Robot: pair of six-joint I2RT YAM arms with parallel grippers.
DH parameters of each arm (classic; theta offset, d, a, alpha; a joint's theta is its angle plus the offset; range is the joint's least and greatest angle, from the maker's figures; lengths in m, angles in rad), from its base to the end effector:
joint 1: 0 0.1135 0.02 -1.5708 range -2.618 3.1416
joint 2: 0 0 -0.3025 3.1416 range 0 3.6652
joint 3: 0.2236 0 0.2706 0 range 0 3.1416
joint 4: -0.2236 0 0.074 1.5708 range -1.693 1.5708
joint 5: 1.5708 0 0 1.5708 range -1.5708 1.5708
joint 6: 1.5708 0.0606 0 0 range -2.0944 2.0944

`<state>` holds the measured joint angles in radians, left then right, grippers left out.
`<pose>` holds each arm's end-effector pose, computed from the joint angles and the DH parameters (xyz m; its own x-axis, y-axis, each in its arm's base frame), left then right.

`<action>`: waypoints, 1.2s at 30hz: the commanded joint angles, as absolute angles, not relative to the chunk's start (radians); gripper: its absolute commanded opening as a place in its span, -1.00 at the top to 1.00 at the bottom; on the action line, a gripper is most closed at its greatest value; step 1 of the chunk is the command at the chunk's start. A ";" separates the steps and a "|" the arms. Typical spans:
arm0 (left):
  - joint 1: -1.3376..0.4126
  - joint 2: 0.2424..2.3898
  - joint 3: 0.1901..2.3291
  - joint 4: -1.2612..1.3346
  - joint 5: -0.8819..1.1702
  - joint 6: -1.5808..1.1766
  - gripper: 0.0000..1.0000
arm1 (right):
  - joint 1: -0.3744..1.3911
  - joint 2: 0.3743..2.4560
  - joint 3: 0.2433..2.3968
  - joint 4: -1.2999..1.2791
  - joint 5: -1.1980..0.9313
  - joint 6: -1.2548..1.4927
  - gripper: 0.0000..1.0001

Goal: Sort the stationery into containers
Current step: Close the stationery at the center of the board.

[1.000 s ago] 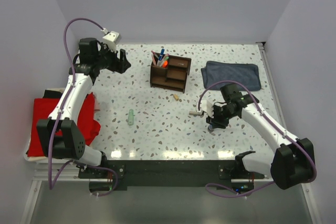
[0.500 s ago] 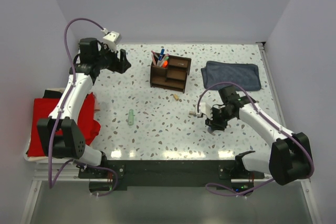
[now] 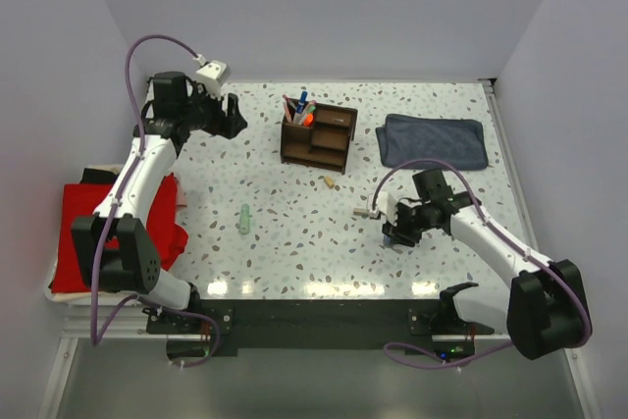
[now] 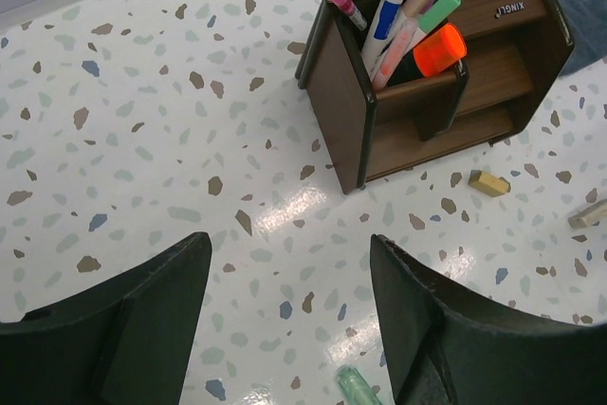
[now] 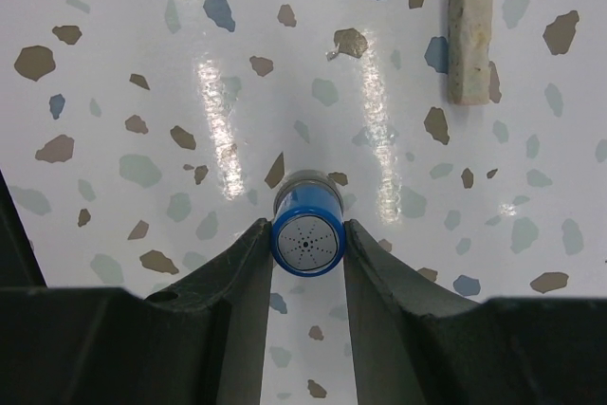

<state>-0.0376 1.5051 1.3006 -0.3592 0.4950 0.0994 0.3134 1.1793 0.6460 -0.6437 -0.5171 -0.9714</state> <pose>0.3770 -0.0430 0.3525 -0.4882 0.1058 -0.8663 0.4852 0.8580 -0.1687 0.1914 0.0935 0.1937 -0.1253 -0.7951 -0.5934 -0.9783 0.1985 -0.0593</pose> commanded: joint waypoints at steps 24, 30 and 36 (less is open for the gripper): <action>-0.048 1.457 1.353 -0.311 0.494 0.103 -0.48 | 0.542 1.422 0.640 -0.600 -0.305 -0.839 1.00; -0.046 1.443 1.335 -0.310 0.502 0.098 -0.48 | 0.537 1.264 0.705 -0.700 -0.357 -0.831 1.00; -0.048 1.440 1.342 -0.296 0.503 0.091 -0.49 | 0.535 1.177 0.966 -0.711 -0.506 -0.735 1.00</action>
<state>-0.0418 1.4723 1.3128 -0.3515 0.4942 0.0982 0.5392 1.2499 0.8017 -0.7403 -0.3912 -0.8314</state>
